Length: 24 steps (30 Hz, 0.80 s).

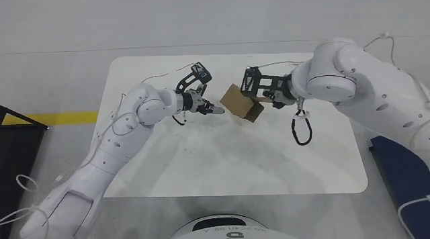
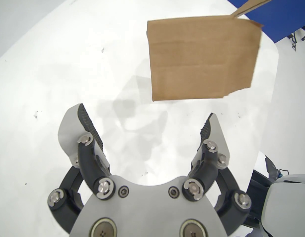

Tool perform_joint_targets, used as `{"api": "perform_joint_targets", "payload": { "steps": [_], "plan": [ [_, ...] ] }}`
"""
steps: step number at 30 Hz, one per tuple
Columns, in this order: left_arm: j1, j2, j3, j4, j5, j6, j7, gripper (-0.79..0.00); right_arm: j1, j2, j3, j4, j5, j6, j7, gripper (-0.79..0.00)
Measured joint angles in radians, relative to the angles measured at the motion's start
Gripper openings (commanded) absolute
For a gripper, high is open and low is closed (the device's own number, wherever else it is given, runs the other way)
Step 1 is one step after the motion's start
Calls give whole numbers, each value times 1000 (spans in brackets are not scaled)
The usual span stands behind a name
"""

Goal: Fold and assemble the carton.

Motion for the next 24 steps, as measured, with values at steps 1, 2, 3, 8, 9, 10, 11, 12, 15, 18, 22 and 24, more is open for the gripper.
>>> {"api": "perform_joint_targets", "payload": {
  "steps": [1,2,3,8,9,10,11,12,15,18,22,24],
  "plan": [
    [-7,-4,9,14,-2,-1,10,0,15,-14,-14,9,3,-7,11,-785],
    [-13,-7,15,26,-2,-2,20,0,30,-28,-27,18,7,-11,18,-785],
    [-19,-10,22,38,-2,-1,33,0,47,-44,-47,31,12,-12,22,-785],
    [-28,-17,34,61,6,3,62,0,113,-94,-125,95,68,-5,26,-785],
    [-30,-18,36,64,11,4,64,0,130,-104,-143,112,87,-2,30,-785],
    [-31,-19,39,67,14,5,64,0,144,-110,-159,121,100,0,32,-785],
    [-34,-21,44,71,18,5,61,0,159,-117,-176,129,109,2,33,-785],
    [-38,-23,52,77,24,6,57,0,179,-127,-199,141,120,2,33,-785],
    [-50,-31,77,100,42,9,48,0,227,-150,-250,165,145,-6,25,-785],
    [-64,-40,99,132,61,15,57,0,249,-172,-268,179,153,-11,20,-785],
    [-80,-51,118,165,74,17,72,0,242,-199,-266,189,156,-16,15,-733],
    [-89,-55,126,174,83,19,71,0,233,-213,-266,204,165,-22,10,-711]
  ]
}}
